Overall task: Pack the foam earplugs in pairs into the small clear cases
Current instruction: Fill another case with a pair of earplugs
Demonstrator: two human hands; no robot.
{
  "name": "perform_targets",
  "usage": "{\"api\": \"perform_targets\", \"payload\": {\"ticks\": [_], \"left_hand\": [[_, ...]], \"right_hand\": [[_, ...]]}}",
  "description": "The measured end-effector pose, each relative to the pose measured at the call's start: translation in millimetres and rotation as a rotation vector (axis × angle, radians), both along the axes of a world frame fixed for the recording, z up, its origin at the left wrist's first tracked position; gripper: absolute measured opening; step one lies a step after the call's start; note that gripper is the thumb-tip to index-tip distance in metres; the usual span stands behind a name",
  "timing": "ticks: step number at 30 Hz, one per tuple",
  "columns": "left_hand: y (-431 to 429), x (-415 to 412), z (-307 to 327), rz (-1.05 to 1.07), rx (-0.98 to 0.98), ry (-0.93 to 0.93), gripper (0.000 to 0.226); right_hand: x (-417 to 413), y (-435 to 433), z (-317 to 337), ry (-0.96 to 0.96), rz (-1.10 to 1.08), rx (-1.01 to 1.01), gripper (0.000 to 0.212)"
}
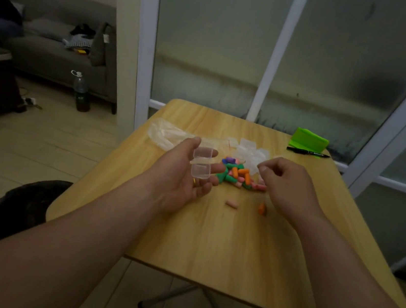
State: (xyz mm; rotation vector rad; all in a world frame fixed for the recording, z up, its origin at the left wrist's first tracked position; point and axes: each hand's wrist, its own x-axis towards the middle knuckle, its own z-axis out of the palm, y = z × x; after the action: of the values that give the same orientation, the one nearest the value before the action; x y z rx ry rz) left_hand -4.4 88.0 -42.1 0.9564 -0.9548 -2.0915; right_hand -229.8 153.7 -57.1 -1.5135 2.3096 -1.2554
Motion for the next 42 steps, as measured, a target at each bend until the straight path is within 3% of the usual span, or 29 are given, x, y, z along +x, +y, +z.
{"api": "perform_targets", "payload": {"ticks": [6,19,24,28,35,42], "left_hand": [[-4.2,0.4,1.2,-0.004,0.043,0.017,0.050],[-4.4,-5.6,2.1,-0.020,0.052,0.013,0.044],[2.3,-11.5,4.6,-0.035,0.036,-0.003,0.040],[2.6,-14.4,3.5,-0.029,0.038,-0.009,0.041],[4.2,-22.3,3.6,-0.011,0.056,0.010,0.048],[6.1,-27.9,1.5,-0.068,0.073,0.038,0.046]], "right_hand": [[-2.4,-0.6,2.4,0.044,-0.040,0.012,0.017],[1.8,7.8,-5.4,0.147,-0.010,0.242,0.010],[4.7,5.9,-9.3,0.286,-0.037,0.282,0.012],[3.8,5.0,-10.9,0.312,-0.049,0.258,0.011],[2.1,9.9,-1.9,0.199,-0.109,0.233,0.006],[21.5,20.1,13.1,0.076,0.043,-0.051,0.007]]}}
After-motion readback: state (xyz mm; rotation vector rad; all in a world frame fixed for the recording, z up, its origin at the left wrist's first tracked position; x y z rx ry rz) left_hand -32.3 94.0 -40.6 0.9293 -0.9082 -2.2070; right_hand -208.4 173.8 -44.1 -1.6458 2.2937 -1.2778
